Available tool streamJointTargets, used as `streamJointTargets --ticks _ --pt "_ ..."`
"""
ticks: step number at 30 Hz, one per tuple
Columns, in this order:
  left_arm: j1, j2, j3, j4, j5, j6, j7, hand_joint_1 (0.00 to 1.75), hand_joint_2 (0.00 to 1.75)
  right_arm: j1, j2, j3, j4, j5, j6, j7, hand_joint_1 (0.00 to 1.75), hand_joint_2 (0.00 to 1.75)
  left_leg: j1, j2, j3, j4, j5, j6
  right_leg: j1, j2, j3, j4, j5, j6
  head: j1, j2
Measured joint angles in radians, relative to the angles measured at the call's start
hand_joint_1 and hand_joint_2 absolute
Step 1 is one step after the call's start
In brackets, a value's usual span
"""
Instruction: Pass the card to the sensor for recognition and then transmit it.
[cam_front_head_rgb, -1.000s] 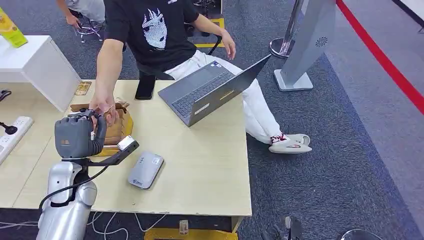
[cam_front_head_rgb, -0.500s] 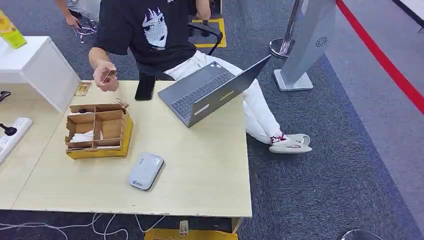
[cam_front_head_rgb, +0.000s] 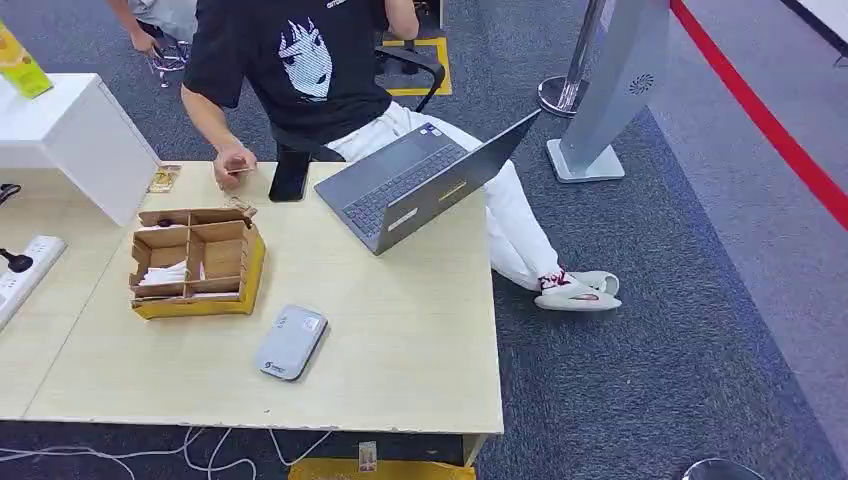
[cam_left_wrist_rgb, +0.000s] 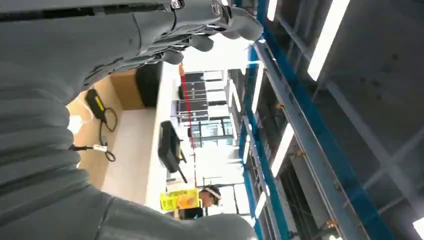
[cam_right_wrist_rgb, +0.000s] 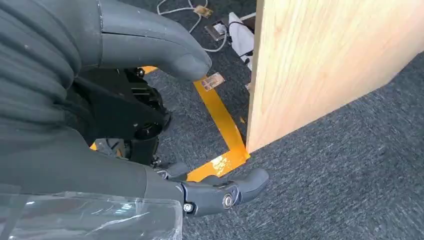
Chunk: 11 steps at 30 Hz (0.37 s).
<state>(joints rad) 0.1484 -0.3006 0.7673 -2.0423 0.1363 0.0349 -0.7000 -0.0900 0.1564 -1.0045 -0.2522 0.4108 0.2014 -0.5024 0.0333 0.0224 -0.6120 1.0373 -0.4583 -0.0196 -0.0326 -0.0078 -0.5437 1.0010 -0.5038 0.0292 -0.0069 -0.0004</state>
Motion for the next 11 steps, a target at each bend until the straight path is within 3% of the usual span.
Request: streamJointTargets --ticks 2,5,8,11 --pt "-0.026 -0.003 0.076 0.082 0.045 -0.081 0.001 0.0 1.75 0.0 0.0 -0.006 0.0 0.002 0.002 0.0 0.0 1.75 0.0 0.0 0.0 0.0 0.0 0.0 0.0 0.0 0.0 0.0 0.0 0.0 -0.001 0.0" --pt "-0.089 -0.004 0.223 0.256 0.027 -0.198 0.001 0.0 1.75 0.0 0.0 -0.023 0.0 0.013 0.01 0.0 0.0 1.75 0.0 0.0 0.0 0.0 0.0 0.0 0.0 0.0 0.0 0.0 0.0 0.0 0.0 0.0" --pt "-0.156 0.021 0.359 0.511 0.027 -0.21 0.003 0.0 1.75 -0.001 0.0 -0.032 0.0 0.024 0.036 0.003 0.0 1.75 -0.001 0.0 0.0 0.0 0.0 0.0 0.0 0.001 0.0 0.0 0.0 0.0 -0.001 0.0" --pt "-0.193 0.097 0.443 0.829 0.041 -0.185 0.004 0.0 1.75 -0.002 0.0 -0.037 0.0 0.045 0.048 0.005 0.0 1.75 -0.001 0.0 0.0 0.0 0.0 0.0 -0.001 0.0 0.0 0.0 0.0 0.0 0.001 0.0"
